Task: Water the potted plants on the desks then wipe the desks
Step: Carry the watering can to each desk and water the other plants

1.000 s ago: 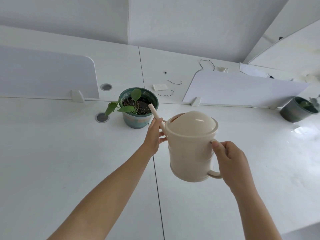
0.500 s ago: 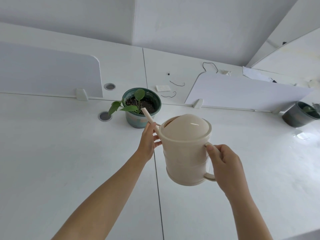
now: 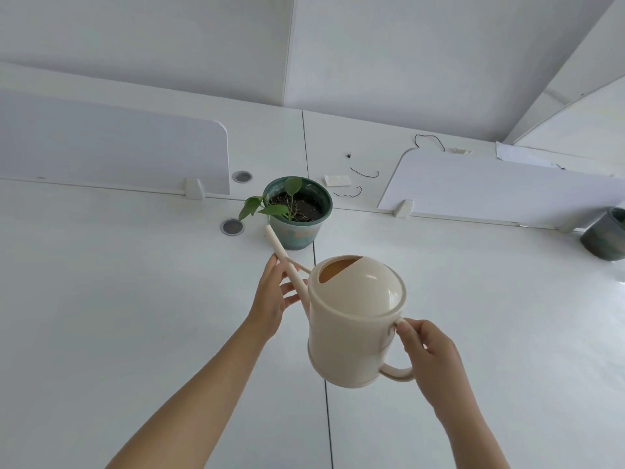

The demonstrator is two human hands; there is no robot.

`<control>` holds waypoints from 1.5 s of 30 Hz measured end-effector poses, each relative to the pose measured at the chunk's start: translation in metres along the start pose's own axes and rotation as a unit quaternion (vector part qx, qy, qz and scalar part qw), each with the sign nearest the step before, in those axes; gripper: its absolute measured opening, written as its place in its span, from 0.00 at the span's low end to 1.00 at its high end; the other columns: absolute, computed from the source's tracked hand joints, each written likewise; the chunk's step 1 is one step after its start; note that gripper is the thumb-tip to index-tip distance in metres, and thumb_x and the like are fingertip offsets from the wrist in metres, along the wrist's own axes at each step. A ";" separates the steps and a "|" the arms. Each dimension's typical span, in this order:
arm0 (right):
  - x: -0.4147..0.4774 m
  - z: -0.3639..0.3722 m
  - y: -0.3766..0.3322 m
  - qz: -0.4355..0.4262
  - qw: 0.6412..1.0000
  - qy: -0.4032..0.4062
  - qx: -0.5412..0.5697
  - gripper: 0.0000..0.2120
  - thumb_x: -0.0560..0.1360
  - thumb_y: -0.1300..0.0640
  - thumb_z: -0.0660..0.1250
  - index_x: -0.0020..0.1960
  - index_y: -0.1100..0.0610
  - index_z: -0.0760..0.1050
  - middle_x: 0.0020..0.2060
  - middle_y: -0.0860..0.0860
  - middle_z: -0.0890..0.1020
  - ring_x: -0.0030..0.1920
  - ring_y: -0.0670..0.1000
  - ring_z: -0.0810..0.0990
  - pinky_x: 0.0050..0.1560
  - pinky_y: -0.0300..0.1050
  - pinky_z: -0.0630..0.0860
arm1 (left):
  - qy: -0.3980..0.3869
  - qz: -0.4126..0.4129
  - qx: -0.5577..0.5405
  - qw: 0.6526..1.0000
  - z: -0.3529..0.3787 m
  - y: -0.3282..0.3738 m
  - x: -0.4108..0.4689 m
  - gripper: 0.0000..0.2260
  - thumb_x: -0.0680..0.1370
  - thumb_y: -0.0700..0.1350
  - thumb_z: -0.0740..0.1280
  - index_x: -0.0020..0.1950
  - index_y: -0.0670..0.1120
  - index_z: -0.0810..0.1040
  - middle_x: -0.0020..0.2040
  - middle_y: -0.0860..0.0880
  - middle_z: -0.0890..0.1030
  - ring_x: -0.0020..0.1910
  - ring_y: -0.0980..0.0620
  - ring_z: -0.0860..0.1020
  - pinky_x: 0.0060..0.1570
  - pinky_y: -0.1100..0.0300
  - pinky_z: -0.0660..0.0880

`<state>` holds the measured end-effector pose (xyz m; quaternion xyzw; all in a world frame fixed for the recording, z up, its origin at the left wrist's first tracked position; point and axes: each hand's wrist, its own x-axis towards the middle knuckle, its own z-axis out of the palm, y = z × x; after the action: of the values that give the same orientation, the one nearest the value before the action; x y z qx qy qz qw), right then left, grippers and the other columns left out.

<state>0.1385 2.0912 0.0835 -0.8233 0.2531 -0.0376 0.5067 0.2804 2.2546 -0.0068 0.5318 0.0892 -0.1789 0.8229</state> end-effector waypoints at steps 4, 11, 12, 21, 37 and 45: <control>-0.004 0.000 0.021 0.020 0.999 -0.035 0.007 0.09 0.77 0.57 0.61 0.40 0.55 0.75 0.39 0.48 0.79 0.42 0.50 0.76 0.38 0.36 0.71 | 0.027 0.003 -0.005 1.000 -0.017 -0.013 -0.023 0.18 0.79 0.48 0.58 0.69 0.48 0.64 0.51 0.45 0.75 0.47 0.47 0.79 0.42 0.55 0.79; -0.011 0.009 0.049 0.069 0.987 -0.129 0.061 0.07 0.77 0.59 0.60 0.43 0.59 0.75 0.43 0.51 0.79 0.43 0.45 0.75 0.36 0.31 0.70 | 0.091 0.039 -0.012 0.995 -0.036 -0.027 -0.068 0.18 0.79 0.45 0.59 0.69 0.54 0.62 0.58 0.46 0.75 0.56 0.45 0.77 0.54 0.51 0.74; -0.011 0.012 0.054 0.069 0.985 -0.144 0.063 0.07 0.77 0.59 0.60 0.44 0.58 0.75 0.44 0.51 0.79 0.44 0.44 0.75 0.38 0.32 0.69 | 0.103 0.045 -0.012 0.994 -0.039 -0.029 -0.073 0.18 0.80 0.44 0.59 0.69 0.54 0.62 0.57 0.47 0.75 0.57 0.45 0.76 0.55 0.50 0.73; -0.009 0.041 0.075 0.052 0.970 -0.227 0.071 0.07 0.78 0.59 0.59 0.44 0.56 0.75 0.44 0.49 0.78 0.45 0.43 0.75 0.43 0.35 0.68 | 0.181 0.072 0.003 0.981 -0.071 -0.031 -0.104 0.19 0.79 0.44 0.59 0.70 0.51 0.62 0.57 0.49 0.76 0.57 0.48 0.74 0.60 0.53 0.68; 0.004 0.073 0.073 0.017 0.956 -0.283 0.071 0.10 0.76 0.57 0.63 0.49 0.65 0.75 0.42 0.51 0.77 0.44 0.47 0.74 0.44 0.37 0.69 | 0.259 0.080 -0.005 0.963 -0.102 -0.030 -0.129 0.17 0.79 0.42 0.59 0.68 0.50 0.64 0.53 0.52 0.77 0.57 0.48 0.73 0.57 0.52 0.67; 0.018 0.071 0.078 0.021 0.950 -0.293 0.101 0.04 0.72 0.60 0.66 0.43 0.60 0.77 0.40 0.47 0.81 0.40 0.43 0.77 0.42 0.32 0.72 | 0.310 0.047 0.114 0.943 -0.105 -0.021 -0.134 0.16 0.80 0.44 0.59 0.68 0.44 0.68 0.58 0.43 0.76 0.53 0.44 0.76 0.53 0.50 0.71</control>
<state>0.1472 2.1133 -0.0206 -0.7369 0.1054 0.1906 0.6399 0.1535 2.3690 -0.0239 0.6545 0.2933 0.0248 0.6965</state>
